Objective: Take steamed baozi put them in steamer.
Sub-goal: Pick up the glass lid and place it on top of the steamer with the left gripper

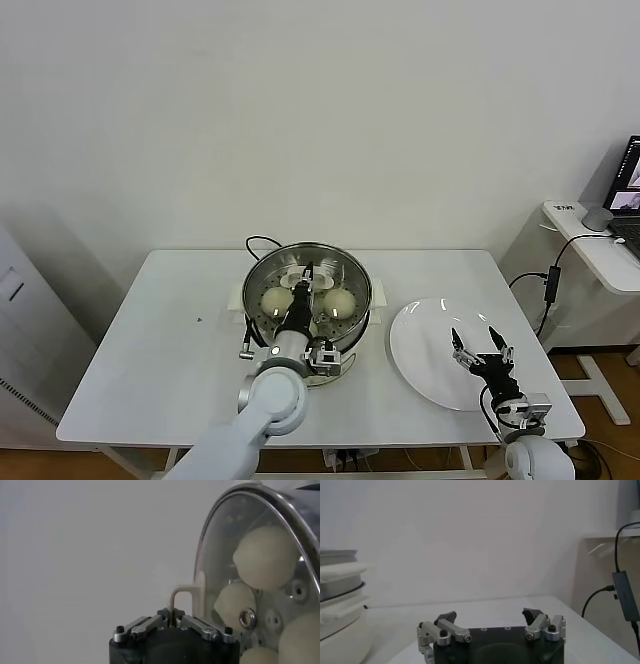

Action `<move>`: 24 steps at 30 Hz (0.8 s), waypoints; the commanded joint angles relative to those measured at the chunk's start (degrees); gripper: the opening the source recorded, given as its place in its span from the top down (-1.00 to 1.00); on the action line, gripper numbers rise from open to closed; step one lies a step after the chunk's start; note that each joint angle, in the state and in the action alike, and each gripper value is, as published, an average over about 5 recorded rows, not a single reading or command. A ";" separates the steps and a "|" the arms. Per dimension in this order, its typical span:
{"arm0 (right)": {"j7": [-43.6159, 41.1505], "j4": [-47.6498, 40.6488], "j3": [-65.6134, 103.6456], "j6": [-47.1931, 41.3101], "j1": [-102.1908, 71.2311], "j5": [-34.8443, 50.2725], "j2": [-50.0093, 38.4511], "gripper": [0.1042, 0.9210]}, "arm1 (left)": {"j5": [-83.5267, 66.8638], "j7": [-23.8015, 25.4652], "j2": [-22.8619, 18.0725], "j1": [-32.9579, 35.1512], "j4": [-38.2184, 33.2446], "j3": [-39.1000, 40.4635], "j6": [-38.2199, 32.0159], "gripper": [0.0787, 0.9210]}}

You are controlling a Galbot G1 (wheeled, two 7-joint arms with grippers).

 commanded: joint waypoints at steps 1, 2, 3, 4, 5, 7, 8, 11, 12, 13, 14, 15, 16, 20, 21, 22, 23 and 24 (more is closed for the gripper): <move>-0.20 -0.32 0.15 0.24 -0.10 0.03 0.05 -0.76 | -5.71 0.21 0.81 2.10 -4.14 -0.92 1.33 0.75; -0.23 -0.39 0.20 0.28 -0.10 0.04 0.06 -0.76 | -7.20 1.07 1.19 2.92 -6.23 -1.51 1.19 0.69; -0.25 -0.44 0.24 0.29 -0.08 0.05 0.06 -0.76 | -8.58 2.08 1.63 3.83 -8.59 -2.11 1.08 0.61; -0.28 -0.48 0.26 0.30 -0.05 0.06 0.06 -0.76 | -10.34 3.27 2.22 4.91 -11.23 -2.85 0.71 0.54; -0.29 -0.51 0.25 0.31 0.01 0.06 0.07 -0.76 | -12.50 4.56 2.87 6.08 -13.87 -3.67 -0.01 0.48; -0.31 -0.50 0.21 0.26 0.18 0.10 0.08 -0.76 | -18.07 6.74 4.49 8.53 -19.07 -5.79 -1.95 0.34; -0.35 -0.50 0.16 0.20 0.29 0.17 0.09 -0.76 | -21.82 7.75 5.52 9.95 -21.83 -7.23 -3.36 0.28; -0.34 -0.32 -0.16 -0.51 0.59 0.82 0.06 -0.76 | -35.41 9.63 8.93 13.18 -28.51 -12.52 -8.16 0.07; -0.13 -0.13 -0.36 -0.99 0.64 1.23 0.02 -0.76 | -40.19 9.79 9.89 13.80 -29.71 -14.34 -10.17 -0.01; 0.15 0.11 -0.55 -1.49 0.64 1.60 0.01 -0.76 | -46.60 9.60 10.79 14.10 -30.38 -16.20 -12.42 -0.07; 0.68 0.35 -0.81 -2.02 0.67 1.93 0.06 -0.76 | -53.44 8.80 11.56 14.29 -30.64 -18.17 -14.29 -0.13; 1.23 0.56 -1.06 -2.39 0.70 2.23 0.11 -0.76 | -60.57 7.59 12.04 14.28 -30.65 -20.21 -15.65 -0.22; 1.71 0.75 -1.24 -2.59 0.72 2.37 0.18 -0.76 | -67.56 6.00 12.21 14.34 -30.65 -22.54 -15.95 -0.28; 2.89 1.45 -1.80 -2.38 0.55 2.67 -0.22 -0.76 | -92.91 -4.00 9.05 15.00 -30.42 -33.78 -11.30 -0.55; 3.04 1.76 -1.88 -2.44 0.34 2.62 -0.50 -0.76 | -97.43 -6.41 7.98 15.41 -29.97 -36.91 -10.02 -0.62; 3.16 2.09 -1.96 -2.55 0.12 2.66 -0.81 -0.76 | -100.31 -8.29 7.20 15.84 -29.31 -39.70 -9.14 -0.67; 3.23 2.43 -2.02 -2.68 -0.07 2.77 -1.06 -0.76 | -102.14 -9.64 6.73 16.45 -28.24 -42.38 -8.68 -0.70; 3.40 2.76 -2.04 -3.03 -0.19 3.05 -1.27 -0.76 | -103.16 -10.45 6.61 17.28 -26.79 -44.75 -8.58 -0.74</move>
